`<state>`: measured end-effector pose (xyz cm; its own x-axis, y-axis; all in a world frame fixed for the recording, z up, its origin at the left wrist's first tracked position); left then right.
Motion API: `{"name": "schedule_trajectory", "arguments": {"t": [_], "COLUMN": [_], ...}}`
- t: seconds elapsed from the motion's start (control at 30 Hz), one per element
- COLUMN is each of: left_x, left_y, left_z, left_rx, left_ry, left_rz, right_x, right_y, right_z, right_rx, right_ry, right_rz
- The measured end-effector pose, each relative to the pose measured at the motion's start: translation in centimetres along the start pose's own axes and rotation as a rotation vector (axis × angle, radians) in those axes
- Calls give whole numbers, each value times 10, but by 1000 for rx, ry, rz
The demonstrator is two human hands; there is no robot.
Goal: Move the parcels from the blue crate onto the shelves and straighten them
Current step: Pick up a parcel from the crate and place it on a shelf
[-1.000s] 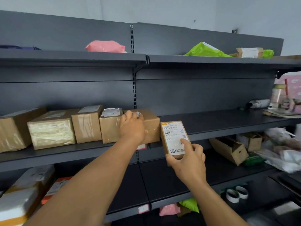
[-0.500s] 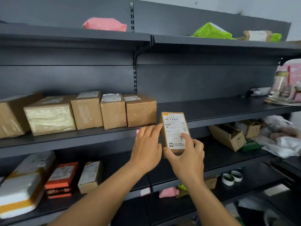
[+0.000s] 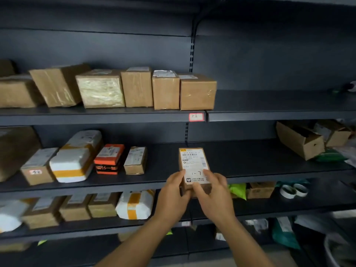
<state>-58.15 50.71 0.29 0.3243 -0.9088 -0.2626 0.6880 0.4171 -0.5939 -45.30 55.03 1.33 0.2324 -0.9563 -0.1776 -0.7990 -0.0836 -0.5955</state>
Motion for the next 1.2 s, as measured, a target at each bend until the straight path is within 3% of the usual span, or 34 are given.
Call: {"name": "schedule_trajectory", "arguments": {"t": [0.4,0.73,0.8,1.03,1.2], "left_x": [-85,-164,-174,-192,-176], "left_y": [-32,-7,-9,-3,4], "left_z": [-119,-190,-190,-191,-174], "left_rx": [-226,-591,-645,-815,-757], "left_ry": [-129,4,10,135,144], "left_rz": [-94,-396,-390,-380,-390], "right_x": [-89,-163,-174,-186,-161], "right_y": [133,218,224,216,188], "right_z": [-14,5,6,7,17], "right_rx": [69,268,306,372,418], "right_ry": [0,124,155,184,155], "right_rz": [-324,-510,-541,-520,-406]}}
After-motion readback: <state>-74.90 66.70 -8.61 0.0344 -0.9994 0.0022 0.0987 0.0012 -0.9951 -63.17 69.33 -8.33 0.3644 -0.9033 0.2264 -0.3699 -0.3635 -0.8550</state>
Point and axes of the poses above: each hand's wrist, its own x-axis away from the middle knuckle, its own y-axis out of the palm, z = x × y, the point moved 3 cm from there along -x, towards the middle knuckle, and after that the axes turned 3 degrees about -x, right-handed, at the moved point
